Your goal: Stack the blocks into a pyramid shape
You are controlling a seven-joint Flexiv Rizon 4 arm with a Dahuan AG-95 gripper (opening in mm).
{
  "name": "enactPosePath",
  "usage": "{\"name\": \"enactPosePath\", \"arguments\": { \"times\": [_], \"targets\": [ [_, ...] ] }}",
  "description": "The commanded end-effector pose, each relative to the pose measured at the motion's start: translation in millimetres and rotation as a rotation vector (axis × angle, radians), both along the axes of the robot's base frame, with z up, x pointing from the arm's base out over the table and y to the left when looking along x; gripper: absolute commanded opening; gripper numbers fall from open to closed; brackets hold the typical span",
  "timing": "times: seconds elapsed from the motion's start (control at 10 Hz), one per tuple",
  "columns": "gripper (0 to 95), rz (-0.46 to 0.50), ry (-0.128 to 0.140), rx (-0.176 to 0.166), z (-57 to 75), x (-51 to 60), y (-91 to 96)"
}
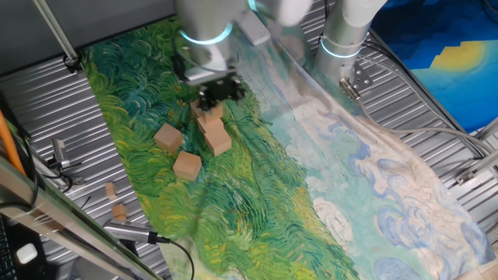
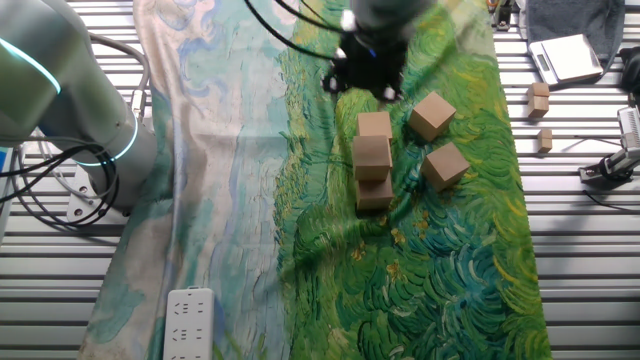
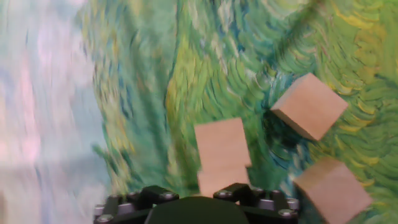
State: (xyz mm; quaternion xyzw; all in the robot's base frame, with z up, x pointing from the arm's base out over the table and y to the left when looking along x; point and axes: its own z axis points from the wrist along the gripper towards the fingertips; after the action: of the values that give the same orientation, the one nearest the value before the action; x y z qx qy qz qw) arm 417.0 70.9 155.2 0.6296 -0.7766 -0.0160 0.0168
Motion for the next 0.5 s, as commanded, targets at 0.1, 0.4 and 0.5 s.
{"name": "enactPosePath", "arguments": {
  "times": [0.1,0.4,0.5],
  "targets": [
    [0.0,-0.083,-0.002,-0.018,-5.7,-1.7,24.5],
    [0.0,-0.143,-0.025,-0.023,-5.7,-1.7,24.5],
    [0.0,-0.145,-0.025,-0.030,-5.7,-1.7,24.5]
  ]
}}
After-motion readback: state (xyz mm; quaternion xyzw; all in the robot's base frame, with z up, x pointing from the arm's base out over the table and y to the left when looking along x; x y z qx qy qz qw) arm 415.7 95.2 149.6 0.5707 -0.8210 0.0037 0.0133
